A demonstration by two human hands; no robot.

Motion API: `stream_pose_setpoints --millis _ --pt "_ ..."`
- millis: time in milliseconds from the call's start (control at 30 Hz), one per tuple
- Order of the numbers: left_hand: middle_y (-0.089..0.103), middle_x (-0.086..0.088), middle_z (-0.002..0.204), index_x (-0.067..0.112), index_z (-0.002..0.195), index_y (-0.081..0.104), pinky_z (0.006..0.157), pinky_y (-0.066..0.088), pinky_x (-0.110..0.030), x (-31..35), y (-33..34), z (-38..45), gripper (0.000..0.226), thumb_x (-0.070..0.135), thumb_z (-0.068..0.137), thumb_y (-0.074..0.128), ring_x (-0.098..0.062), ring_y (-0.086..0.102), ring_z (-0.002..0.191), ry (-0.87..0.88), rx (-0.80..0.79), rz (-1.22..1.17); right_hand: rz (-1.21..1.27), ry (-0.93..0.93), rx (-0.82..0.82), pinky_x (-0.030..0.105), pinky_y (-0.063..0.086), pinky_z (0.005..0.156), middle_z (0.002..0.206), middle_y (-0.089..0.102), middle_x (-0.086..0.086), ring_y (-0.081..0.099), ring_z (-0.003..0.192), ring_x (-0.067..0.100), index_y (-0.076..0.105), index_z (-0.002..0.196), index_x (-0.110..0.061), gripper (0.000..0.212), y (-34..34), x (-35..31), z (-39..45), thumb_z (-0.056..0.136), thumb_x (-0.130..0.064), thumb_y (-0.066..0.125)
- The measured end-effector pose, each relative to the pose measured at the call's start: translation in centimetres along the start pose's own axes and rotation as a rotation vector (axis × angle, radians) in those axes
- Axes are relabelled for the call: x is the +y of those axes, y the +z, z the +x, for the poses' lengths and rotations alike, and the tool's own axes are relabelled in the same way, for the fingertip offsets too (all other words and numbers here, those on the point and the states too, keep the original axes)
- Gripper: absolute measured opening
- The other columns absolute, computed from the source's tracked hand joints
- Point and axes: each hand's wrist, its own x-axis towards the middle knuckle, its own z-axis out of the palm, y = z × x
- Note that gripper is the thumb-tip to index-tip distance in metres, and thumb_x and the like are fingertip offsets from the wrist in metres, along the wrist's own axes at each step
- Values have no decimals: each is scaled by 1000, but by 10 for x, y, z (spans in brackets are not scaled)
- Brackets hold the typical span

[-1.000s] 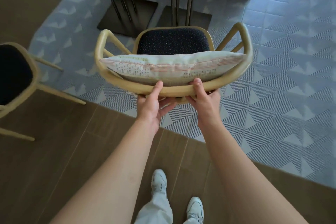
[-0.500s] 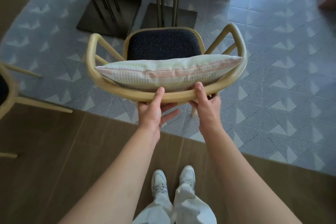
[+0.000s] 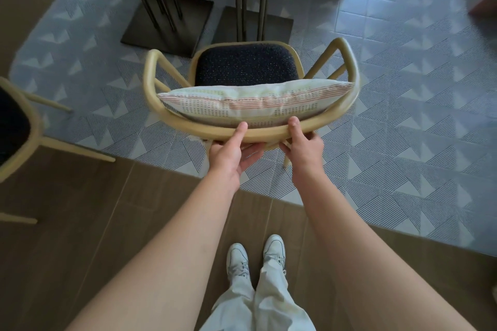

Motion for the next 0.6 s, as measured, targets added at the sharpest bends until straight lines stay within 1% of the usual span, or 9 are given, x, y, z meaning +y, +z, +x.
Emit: stream_pose_setpoints --millis 100,167,233,267,367,467,533,567,600 --pt "75 -20 104 3 128 54 63 63 -35 2 -3 -8 43 19 93 73 -32 77 88 -16 31 -34 -31 47 -39 29 61 81 120 67 10 68 108 22 55 126 -3 43 -2 -4 -9 91 -22 72" --pt "75 -19 107 3 127 58 63 62 -35 1 -9 -14 39 20 95 71 -30 76 91 -9 52 -8 -55 74 -46 36 60 89 119 69 12 69 106 21 57 123 -4 38 -3 -5 -15 90 -19 71" --pt "75 -16 107 6 124 60 66 63 -37 4 -12 -22 36 28 96 67 -27 77 91 0 68 55 -72 109 -51 42 58 94 115 71 11 70 103 21 62 114 -7 27 -2 -9 -26 91 -20 67" --pt "76 -14 107 10 124 60 69 63 -39 8 -12 -27 37 35 97 64 -25 77 91 0 73 93 -72 123 -58 41 58 93 116 71 11 69 104 21 61 114 -8 27 0 -13 -32 92 -22 65" --pt "69 -10 121 16 133 55 81 59 -41 30 -1 -47 55 55 96 50 -23 71 102 -28 80 169 -74 157 -66 37 59 90 119 67 7 68 107 20 54 128 -7 46 9 -31 -53 93 -34 64" --pt "55 -11 134 19 147 43 87 49 -40 67 18 -73 66 61 96 41 -28 60 115 9 82 207 -114 160 -95 32 54 85 111 60 -2 61 100 15 49 129 -17 41 24 -67 -79 97 -39 58" --pt "56 -6 124 18 142 48 82 44 -36 98 29 -93 59 56 99 40 -19 58 101 112 74 219 -182 105 -146 31 49 79 106 57 -4 56 95 12 51 130 -16 39 37 -98 -96 100 -40 52" --pt "58 -3 115 17 137 52 77 43 -34 116 35 -102 54 55 100 39 -14 56 92 170 66 218 -220 47 -182 34 49 85 111 57 -4 56 100 13 52 134 -16 42 43 -115 -104 101 -43 49" --pt "59 -1 112 15 135 54 76 45 -33 133 41 -111 54 54 101 38 -12 56 91 221 50 224 -244 -13 -214 38 48 97 121 56 -5 54 112 14 51 139 -18 47 50 -131 -110 101 -46 46"
